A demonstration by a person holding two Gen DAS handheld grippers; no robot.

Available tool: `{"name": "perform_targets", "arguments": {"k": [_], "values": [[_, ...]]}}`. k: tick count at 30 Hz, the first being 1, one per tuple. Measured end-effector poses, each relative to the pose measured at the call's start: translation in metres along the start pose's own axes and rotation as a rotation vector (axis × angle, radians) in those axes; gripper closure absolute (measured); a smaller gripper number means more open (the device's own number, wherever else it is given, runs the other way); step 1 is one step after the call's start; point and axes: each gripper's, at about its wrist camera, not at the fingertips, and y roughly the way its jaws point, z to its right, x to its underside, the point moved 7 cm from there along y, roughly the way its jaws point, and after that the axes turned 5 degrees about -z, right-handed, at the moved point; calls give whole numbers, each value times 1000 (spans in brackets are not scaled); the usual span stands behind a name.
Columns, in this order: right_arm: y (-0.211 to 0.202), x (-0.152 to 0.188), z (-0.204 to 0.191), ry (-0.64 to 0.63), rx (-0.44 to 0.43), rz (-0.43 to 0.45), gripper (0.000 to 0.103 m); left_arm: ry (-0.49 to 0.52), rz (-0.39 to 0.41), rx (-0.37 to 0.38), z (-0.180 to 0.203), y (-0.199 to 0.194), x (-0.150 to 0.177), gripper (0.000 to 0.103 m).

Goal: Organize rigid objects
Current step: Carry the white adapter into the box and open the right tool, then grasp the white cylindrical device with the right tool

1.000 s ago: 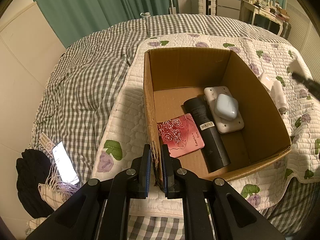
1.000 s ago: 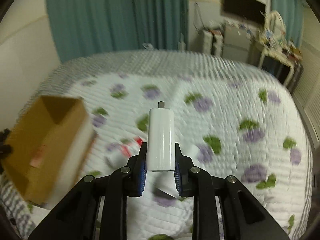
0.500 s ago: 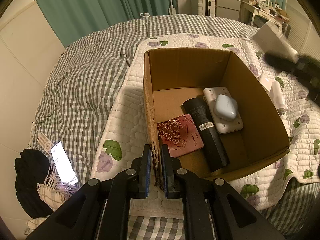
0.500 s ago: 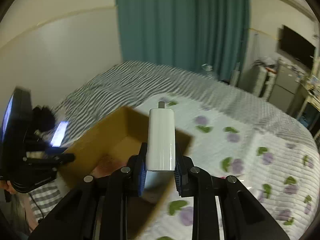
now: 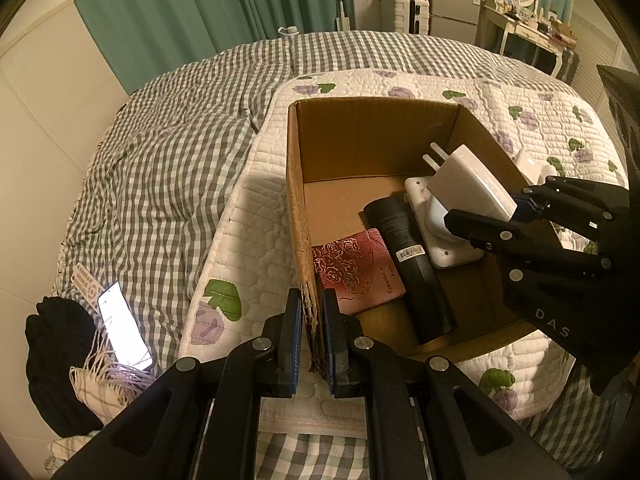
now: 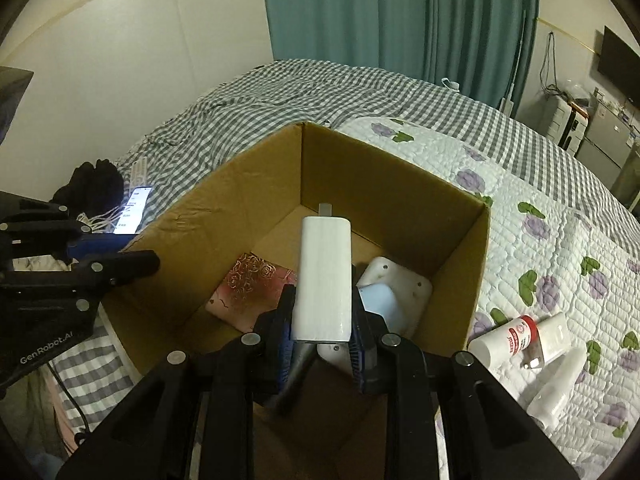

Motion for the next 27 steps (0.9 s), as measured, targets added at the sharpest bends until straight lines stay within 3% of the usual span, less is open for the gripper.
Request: {"name": "perform_targets", "arguments": {"k": [3, 5, 9, 11, 13, 19, 27], "values": [[-5, -1, -1, -2, 9, 11, 75, 0, 0, -1, 0, 0, 0, 94], [-14, -3, 0, -2, 12, 41, 43, 0, -1, 0, 0, 0, 0, 94], [-39, -11, 5, 12, 20, 106, 35, 0, -2, 0, 0, 0, 0, 94], [-56, -15, 16, 34, 43, 145, 20, -1, -2, -1, 1, -1, 1, 94], [-72, -18, 29, 56, 78, 185, 13, 1, -2, -1, 0, 0, 0, 94], [-116, -17, 90, 151, 228, 269, 8, 1, -2, -1, 1, -1, 1, 94], [-128, 20, 184, 338, 381, 245, 8, 1, -4, -9, 0, -3, 2, 94]]}}
